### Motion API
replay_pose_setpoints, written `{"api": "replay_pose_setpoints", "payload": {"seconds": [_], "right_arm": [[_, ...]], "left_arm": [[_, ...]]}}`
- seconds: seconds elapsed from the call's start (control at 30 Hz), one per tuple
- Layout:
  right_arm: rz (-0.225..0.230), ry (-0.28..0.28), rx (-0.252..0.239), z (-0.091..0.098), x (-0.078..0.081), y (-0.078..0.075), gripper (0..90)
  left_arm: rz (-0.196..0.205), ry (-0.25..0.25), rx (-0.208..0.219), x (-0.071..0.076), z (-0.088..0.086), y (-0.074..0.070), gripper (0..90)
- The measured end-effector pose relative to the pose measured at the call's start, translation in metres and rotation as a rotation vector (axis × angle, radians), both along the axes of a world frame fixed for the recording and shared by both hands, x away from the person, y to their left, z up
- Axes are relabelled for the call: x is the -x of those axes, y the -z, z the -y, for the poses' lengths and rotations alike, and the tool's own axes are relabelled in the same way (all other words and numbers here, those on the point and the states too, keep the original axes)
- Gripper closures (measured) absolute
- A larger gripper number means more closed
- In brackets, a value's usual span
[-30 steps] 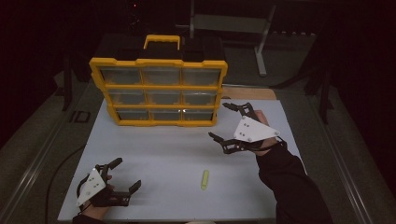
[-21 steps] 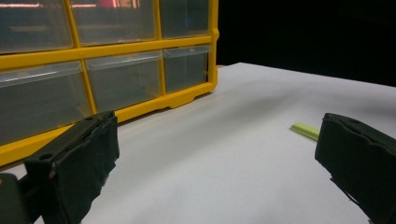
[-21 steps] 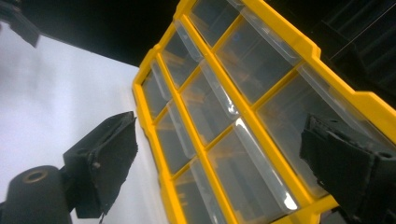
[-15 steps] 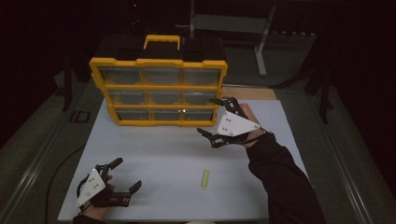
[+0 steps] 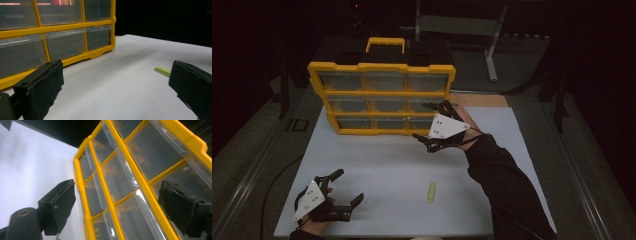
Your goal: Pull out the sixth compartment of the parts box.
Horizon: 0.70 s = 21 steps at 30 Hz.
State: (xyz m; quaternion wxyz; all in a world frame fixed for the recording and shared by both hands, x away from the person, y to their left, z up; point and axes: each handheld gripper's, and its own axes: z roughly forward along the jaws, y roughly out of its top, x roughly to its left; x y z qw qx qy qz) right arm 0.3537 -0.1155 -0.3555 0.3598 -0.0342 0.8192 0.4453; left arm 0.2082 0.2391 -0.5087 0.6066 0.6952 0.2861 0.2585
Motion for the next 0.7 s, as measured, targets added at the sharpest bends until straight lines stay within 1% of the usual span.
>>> {"api": "replay_pose_setpoints", "payload": {"seconds": [0.03, 0.07, 0.1, 0.13, 0.2, 0.23, 0.3, 0.47, 0.5, 0.53, 0.57, 0.6, 0.63, 0.67, 0.7], "right_arm": [[0.005, 0.001, 0.011, -0.002, -0.002, 0.001, 15.4], [0.016, 0.000, 0.035, -0.007, -0.004, 0.004, 17.6], [0.016, 0.000, 0.035, -0.007, -0.004, 0.004, 17.6], [0.034, 0.008, 0.059, -0.009, -0.005, 0.006, 18.5], [0.051, 0.013, 0.101, -0.016, -0.010, 0.011, 20.3], [0.051, 0.013, 0.101, -0.016, -0.010, 0.011, 20.3], [0.053, 0.016, 0.117, -0.019, -0.013, 0.013, 21.4], [0.072, 0.035, 0.153, -0.026, -0.023, 0.016, 22.9], [0.088, 0.048, 0.150, -0.027, -0.025, 0.018, 25.3], [0.104, 0.058, 0.160, -0.028, -0.029, 0.018, 28.5], [0.104, 0.058, 0.160, -0.028, -0.029, 0.018, 28.5], [0.126, 0.061, 0.172, -0.029, -0.031, 0.018, 31.4], [0.146, 0.052, 0.169, -0.028, -0.035, 0.018, 33.3], [0.146, 0.052, 0.169, -0.028, -0.035, 0.018, 33.3], [0.158, 0.047, 0.164, -0.028, -0.037, 0.018, 35.0]], "left_arm": [[0.000, -0.001, -0.004, 0.000, 0.000, 0.000, 0.6], [0.000, -0.002, -0.007, 0.000, 0.000, 0.000, 0.6], [0.000, -0.002, -0.005, 0.000, -0.001, 0.000, 0.6], [0.000, -0.001, 0.000, 0.000, -0.001, 0.000, 0.6], [-0.001, 0.000, 0.000, 0.000, 0.000, 0.000, 0.6], [-0.001, 0.001, 0.002, 0.000, 0.000, 0.000, 0.6], [0.001, 0.003, 0.001, 0.000, 0.000, 0.000, 0.6], [0.000, 0.005, 0.010, 0.000, -0.001, 0.000, 0.6], [0.000, 0.005, 0.010, 0.000, -0.001, 0.000, 0.6], [0.000, 0.006, 0.011, 0.000, -0.001, 0.000, 0.6], [0.000, 0.007, 0.011, -0.001, -0.001, 0.000, 0.6], [0.000, 0.007, 0.011, -0.001, -0.001, 0.000, 0.6], [0.000, 0.008, 0.011, -0.001, -0.001, 0.000, 0.6], [-0.001, 0.008, 0.012, -0.001, -0.001, 0.000, 0.6], [-0.001, 0.008, 0.011, -0.001, -0.001, 0.000, 0.6]]}}
